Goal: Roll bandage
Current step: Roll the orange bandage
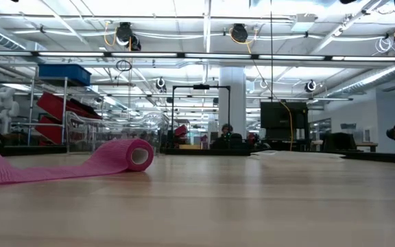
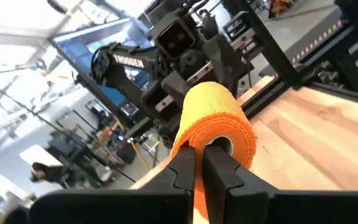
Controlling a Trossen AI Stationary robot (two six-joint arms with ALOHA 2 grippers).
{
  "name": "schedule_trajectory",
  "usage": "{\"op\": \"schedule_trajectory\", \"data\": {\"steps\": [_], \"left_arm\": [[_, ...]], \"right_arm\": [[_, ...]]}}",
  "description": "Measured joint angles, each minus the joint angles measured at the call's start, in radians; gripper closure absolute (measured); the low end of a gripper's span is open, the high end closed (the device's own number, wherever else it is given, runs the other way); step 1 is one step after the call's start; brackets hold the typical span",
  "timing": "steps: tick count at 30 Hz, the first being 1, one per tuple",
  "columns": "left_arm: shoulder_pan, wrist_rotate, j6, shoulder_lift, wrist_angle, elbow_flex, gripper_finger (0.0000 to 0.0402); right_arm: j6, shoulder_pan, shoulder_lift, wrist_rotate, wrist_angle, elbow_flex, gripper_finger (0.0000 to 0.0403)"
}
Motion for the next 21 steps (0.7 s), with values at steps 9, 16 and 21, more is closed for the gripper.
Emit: {"op": "schedule_trajectory", "data": {"steps": [9, 16, 21], "left_arm": [[-0.026, -0.032, 0.202, 0.0, -0.001, 0.0, 0.0391], [-0.031, -0.064, 0.334, 0.0, 0.0, 0.0, 0.0391], [-0.031, -0.066, 0.349, 0.0, 0.002, 0.0, 0.0391]], "right_arm": [[0.006, -0.032, 0.088, -0.03, 0.184, 0.0, 0.0255], [0.008, -0.054, 0.124, -0.025, 0.267, 0.0, 0.0255], [0.013, -0.078, 0.125, -0.024, 0.28, 0.0, 0.0255]]}}
